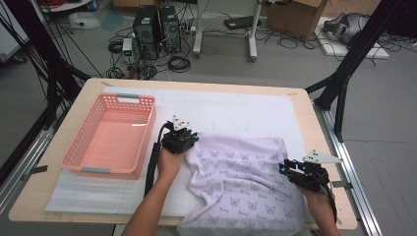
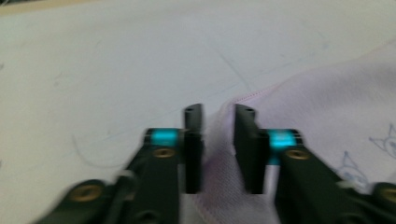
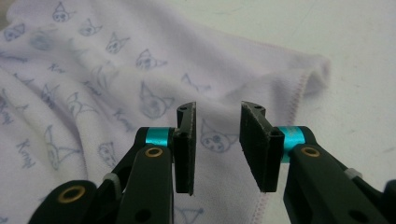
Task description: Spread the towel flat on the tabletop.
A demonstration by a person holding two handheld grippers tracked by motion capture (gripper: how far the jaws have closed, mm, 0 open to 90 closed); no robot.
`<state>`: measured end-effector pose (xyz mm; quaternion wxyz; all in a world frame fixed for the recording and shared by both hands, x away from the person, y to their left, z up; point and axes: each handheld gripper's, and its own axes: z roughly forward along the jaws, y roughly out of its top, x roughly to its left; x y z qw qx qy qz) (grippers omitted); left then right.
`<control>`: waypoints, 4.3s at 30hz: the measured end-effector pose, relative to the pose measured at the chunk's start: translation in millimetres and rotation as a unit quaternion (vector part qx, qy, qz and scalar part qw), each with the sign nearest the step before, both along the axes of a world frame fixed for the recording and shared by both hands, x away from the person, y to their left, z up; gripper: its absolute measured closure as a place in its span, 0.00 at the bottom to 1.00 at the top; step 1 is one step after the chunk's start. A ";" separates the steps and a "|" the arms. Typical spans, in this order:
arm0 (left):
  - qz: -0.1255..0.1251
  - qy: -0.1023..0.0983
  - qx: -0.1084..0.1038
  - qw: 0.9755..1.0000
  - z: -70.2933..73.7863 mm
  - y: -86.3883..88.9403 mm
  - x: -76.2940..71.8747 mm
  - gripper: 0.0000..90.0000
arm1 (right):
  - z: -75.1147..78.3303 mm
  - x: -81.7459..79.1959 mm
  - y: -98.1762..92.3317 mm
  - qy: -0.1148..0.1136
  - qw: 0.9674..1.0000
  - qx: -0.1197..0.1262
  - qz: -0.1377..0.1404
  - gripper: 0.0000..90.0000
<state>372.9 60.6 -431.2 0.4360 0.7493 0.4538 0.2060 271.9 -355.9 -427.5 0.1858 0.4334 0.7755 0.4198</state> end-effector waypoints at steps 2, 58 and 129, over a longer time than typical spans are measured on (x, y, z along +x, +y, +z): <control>-0.002 0.026 -0.016 1.000 -3.4 2.6 0.2 0.60 | -0.2 1.3 -0.7 0.000 1.000 -0.001 -0.001 0.73; -0.021 0.061 -0.013 0.998 -18.9 -4.3 6.4 0.48 | -2.3 153.9 -10.5 -0.007 0.991 -0.036 -0.129 0.87; -0.084 0.085 -0.079 0.990 -23.2 44.7 -123.2 0.53 | -13.5 -48.7 -26.6 0.034 0.998 -0.004 -0.049 0.63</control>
